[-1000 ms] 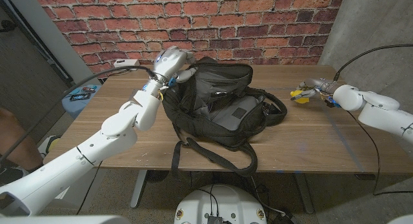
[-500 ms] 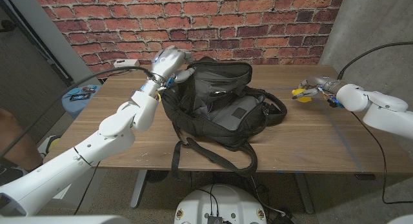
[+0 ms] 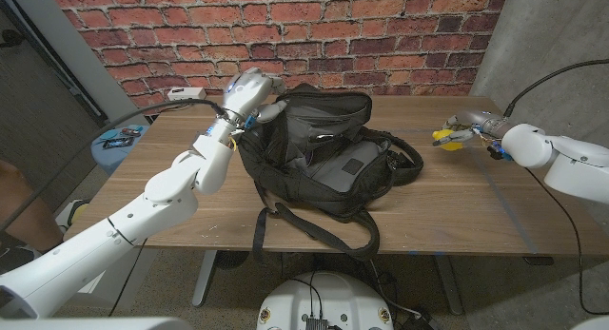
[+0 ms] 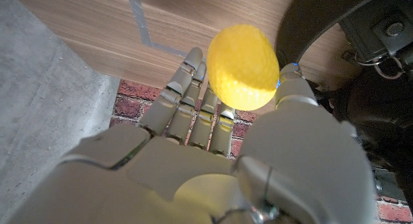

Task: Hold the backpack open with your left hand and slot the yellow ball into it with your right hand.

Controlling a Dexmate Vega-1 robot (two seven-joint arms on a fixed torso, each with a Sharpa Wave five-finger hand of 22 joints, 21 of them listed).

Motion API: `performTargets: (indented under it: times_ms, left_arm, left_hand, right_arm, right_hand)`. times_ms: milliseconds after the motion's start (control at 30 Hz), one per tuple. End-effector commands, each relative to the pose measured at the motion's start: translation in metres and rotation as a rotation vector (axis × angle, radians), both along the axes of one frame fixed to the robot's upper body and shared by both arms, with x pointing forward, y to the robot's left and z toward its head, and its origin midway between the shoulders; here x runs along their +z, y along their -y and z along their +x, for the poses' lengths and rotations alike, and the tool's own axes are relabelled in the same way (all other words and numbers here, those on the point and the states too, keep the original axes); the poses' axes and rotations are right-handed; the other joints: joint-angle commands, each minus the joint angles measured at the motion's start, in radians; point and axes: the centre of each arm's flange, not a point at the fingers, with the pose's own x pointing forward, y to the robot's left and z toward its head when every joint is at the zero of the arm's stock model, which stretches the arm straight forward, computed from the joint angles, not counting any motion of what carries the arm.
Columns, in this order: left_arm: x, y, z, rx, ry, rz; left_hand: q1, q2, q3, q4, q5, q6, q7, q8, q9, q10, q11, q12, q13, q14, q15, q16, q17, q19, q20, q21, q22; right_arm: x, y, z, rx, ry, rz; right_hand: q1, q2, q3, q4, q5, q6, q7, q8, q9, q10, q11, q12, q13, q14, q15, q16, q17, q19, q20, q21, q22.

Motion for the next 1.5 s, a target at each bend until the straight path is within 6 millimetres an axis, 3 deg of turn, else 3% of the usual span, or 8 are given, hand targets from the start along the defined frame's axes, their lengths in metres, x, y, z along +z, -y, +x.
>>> performTargets:
  times_ms: [33,833,1500]
  left_arm:
    - [-0.001,0.003,0.002,-0.017,-0.001,0.005]
    - [-0.002,0.003,0.005,-0.029,-0.001,0.001]
    - [-0.005,-0.001,0.003,-0.027,0.001,-0.002]
  left_hand:
    - [0.002,0.007,0.009,0.002,0.006,0.003,0.003,0.006,0.006,0.006,-0.009,-0.001,0.003,0.007,-0.002,-0.002,0.002,-0.003,-0.002,0.011,0.000]
    - [0.001,0.006,0.011,0.002,0.005,0.001,0.002,0.013,0.003,0.006,-0.009,-0.005,0.007,0.010,-0.003,-0.008,0.007,-0.008,-0.002,0.025,-0.005]
    - [0.001,0.005,0.012,0.002,0.005,0.000,0.003,0.017,0.000,0.006,-0.010,-0.007,0.009,0.011,-0.002,-0.012,0.013,-0.013,-0.003,0.035,-0.008]
  right_arm:
    - [-0.001,-0.007,-0.024,-0.009,0.012,0.013]
    - [0.000,-0.032,-0.070,0.037,0.022,0.053]
    - [-0.001,-0.060,-0.089,0.125,0.018,0.092]
  right_hand:
    - [0.013,0.003,-0.006,-0.001,0.002,0.007,-0.001,0.000,0.004,0.026,-0.011,0.007,0.005,0.009,-0.152,0.005,0.003,0.009,-0.042,0.007,0.002]
    - [0.011,0.006,-0.016,0.006,-0.002,0.016,0.005,-0.002,0.004,0.036,-0.009,0.008,0.002,0.017,-0.150,0.006,0.007,0.018,-0.041,0.008,0.002]
    - [0.022,0.011,-0.021,0.004,-0.005,0.021,0.007,-0.004,0.005,0.043,-0.006,0.011,0.003,0.026,-0.152,0.010,0.012,0.024,-0.039,0.007,0.003]
